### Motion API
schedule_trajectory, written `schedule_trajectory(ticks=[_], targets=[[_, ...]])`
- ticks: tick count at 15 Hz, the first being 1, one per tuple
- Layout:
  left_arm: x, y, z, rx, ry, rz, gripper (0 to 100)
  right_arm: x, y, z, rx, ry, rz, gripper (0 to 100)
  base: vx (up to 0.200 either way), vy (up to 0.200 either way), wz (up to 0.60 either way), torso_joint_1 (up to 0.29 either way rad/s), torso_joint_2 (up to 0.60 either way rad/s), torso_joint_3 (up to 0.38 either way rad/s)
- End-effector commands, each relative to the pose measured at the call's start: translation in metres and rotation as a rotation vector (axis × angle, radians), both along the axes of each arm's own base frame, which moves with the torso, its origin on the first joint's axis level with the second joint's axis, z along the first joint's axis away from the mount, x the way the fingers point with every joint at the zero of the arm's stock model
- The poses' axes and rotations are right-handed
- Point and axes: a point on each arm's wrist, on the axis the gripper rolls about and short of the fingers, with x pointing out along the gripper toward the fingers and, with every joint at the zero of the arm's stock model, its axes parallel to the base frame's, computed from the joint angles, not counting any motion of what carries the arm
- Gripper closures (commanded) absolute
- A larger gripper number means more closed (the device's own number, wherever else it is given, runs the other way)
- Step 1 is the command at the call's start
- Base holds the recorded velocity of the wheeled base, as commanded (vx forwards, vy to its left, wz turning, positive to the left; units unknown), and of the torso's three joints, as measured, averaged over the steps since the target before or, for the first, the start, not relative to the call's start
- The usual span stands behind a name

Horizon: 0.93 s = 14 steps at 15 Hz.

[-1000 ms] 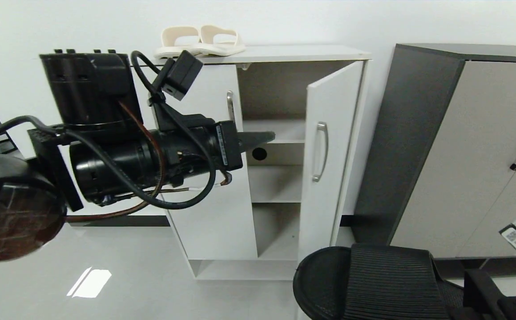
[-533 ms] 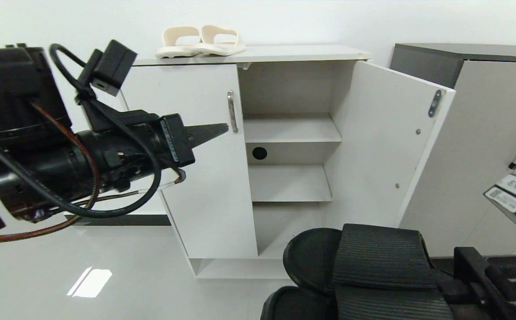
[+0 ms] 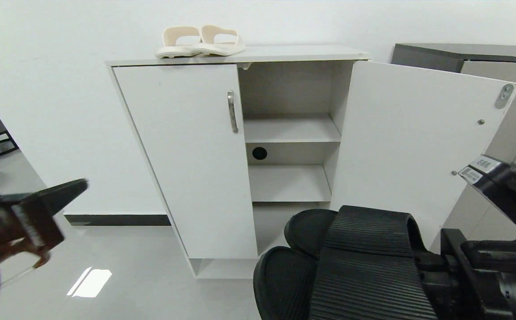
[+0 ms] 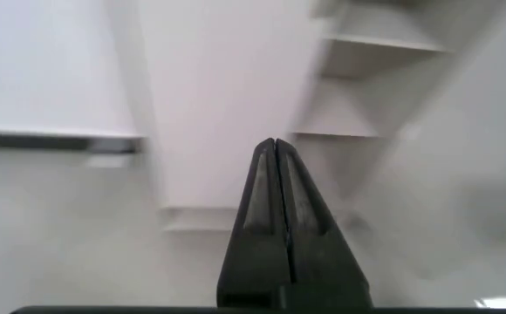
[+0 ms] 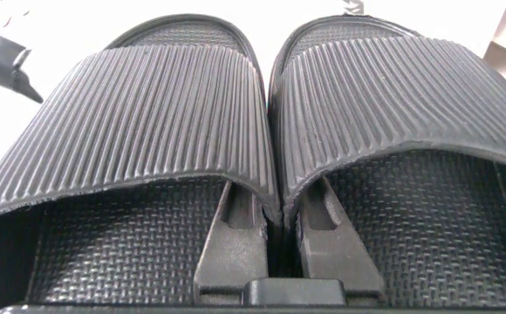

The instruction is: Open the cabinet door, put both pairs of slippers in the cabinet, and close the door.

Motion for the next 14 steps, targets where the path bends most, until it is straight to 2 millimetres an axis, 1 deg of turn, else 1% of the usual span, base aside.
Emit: schedule_trajectory(ticks=[1,2,3,4,5,7,8,9,10,12,13,14], targets=[[-0.068,0.042,-0.048,0.040,-0.027,0.381,100,0.000,0.001,-0.002,-0.005,0.003,0.001,100,0.000,0.000,0.00,0.000,0.00,0.000],[-0.080,0.045,-0.062,0.047,-0.039,0.451,100,0.000,0.000,-0.001,-0.003,0.001,0.001,100,0.000,0.000,0.00,0.000,0.00,0.000],[-0.094,0.046,-0.081,0.054,-0.053,0.515,100,0.000,0.000,-0.002,-0.005,0.003,-0.001,100,0.000,0.000,0.00,0.000,0.00,0.000],[-0.102,0.046,-0.101,0.081,-0.049,0.521,100,0.001,0.000,-0.002,-0.008,0.005,-0.001,100,0.000,0.000,0.00,0.000,0.00,0.000],[-0.106,0.046,-0.122,0.100,-0.025,0.512,100,0.000,0.000,-0.004,-0.012,0.006,0.000,100,0.000,0.000,0.00,0.000,0.00,0.000],[-0.113,0.045,-0.156,0.112,-0.015,0.455,100,0.001,0.001,-0.005,-0.014,0.008,0.000,100,0.000,0.000,0.00,0.000,0.00,0.000],[-0.121,0.043,-0.162,0.117,-0.054,0.368,100,0.001,0.001,-0.005,-0.015,0.009,0.000,100,0.000,0.000,0.00,0.000,0.00,0.000],[-0.129,0.041,-0.163,0.123,-0.135,0.245,100,0.000,0.000,-0.005,-0.015,0.009,0.000,100,0.000,0.000,0.00,0.000,0.00,0.000],[-0.128,0.038,-0.163,0.145,-0.155,0.139,100,0.001,0.001,-0.006,-0.016,0.011,0.001,100,0.000,0.000,0.00,0.000,0.00,0.000],[-0.127,0.035,-0.165,0.130,-0.153,-0.002,100,0.001,0.001,-0.007,-0.020,0.013,0.001,100,0.000,0.000,0.00,0.000,0.00,0.000],[-0.127,0.035,-0.168,0.130,-0.123,-0.043,100,0.001,0.001,-0.007,-0.021,0.014,0.001,100,0.000,0.000,0.00,0.000,0.00,0.000],[-0.127,0.035,-0.168,0.140,-0.129,-0.040,100,0.002,0.002,-0.008,-0.023,0.016,0.001,100,0.000,0.000,0.00,0.000,0.00,0.000]])
